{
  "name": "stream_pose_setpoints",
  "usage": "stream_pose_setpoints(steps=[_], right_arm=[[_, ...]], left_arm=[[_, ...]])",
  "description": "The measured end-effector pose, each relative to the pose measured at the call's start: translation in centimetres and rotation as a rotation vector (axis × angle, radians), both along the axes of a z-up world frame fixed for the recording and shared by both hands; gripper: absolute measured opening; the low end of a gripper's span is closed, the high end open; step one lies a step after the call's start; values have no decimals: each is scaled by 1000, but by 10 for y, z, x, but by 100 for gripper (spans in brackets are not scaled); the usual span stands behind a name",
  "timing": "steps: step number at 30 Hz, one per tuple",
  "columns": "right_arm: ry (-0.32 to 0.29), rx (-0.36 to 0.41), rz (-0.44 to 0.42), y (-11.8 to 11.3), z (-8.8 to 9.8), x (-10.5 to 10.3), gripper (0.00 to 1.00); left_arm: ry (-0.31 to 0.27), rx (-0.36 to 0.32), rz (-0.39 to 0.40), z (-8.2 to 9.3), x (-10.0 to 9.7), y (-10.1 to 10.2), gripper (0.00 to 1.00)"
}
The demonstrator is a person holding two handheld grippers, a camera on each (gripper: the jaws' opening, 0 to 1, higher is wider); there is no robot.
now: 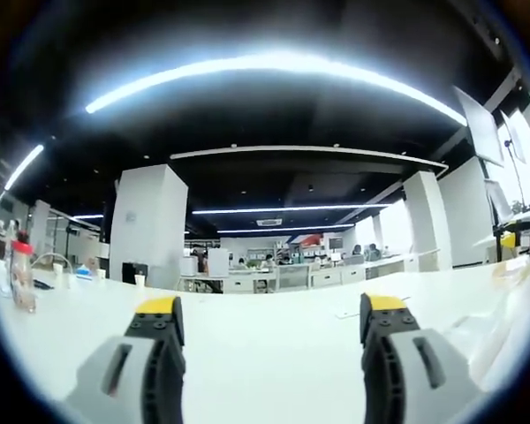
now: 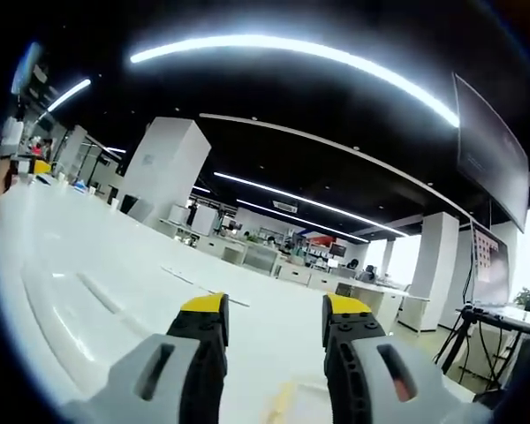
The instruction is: Snap each plastic latch of the storage box into its locked position after aligning the lid with the box until every specified latch is closed and the lid sits flush.
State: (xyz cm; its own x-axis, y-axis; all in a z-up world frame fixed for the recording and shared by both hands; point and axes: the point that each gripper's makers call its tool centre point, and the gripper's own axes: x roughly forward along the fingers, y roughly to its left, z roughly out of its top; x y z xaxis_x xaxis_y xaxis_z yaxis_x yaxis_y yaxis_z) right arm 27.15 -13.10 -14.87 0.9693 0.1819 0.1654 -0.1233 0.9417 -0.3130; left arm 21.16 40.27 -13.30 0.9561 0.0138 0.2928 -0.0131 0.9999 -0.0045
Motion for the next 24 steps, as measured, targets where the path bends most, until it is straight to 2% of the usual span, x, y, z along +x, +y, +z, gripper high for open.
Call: stream_pose_setpoints(steps=[3, 8, 14, 24], right_arm=[[3, 0, 4, 1, -1, 1, 42], [-1, -3, 4, 1, 0, 0, 42], [-16, 24, 0, -5, 4, -1, 42], [-17, 27, 2, -6, 4, -1, 43]], left_arm=[[1, -11, -16, 0, 1, -2, 82], [11, 9, -12, -1, 3, -1, 82], [29, 5, -9, -4, 5, 3, 82], [20, 53, -47, 12, 1, -9, 80]])
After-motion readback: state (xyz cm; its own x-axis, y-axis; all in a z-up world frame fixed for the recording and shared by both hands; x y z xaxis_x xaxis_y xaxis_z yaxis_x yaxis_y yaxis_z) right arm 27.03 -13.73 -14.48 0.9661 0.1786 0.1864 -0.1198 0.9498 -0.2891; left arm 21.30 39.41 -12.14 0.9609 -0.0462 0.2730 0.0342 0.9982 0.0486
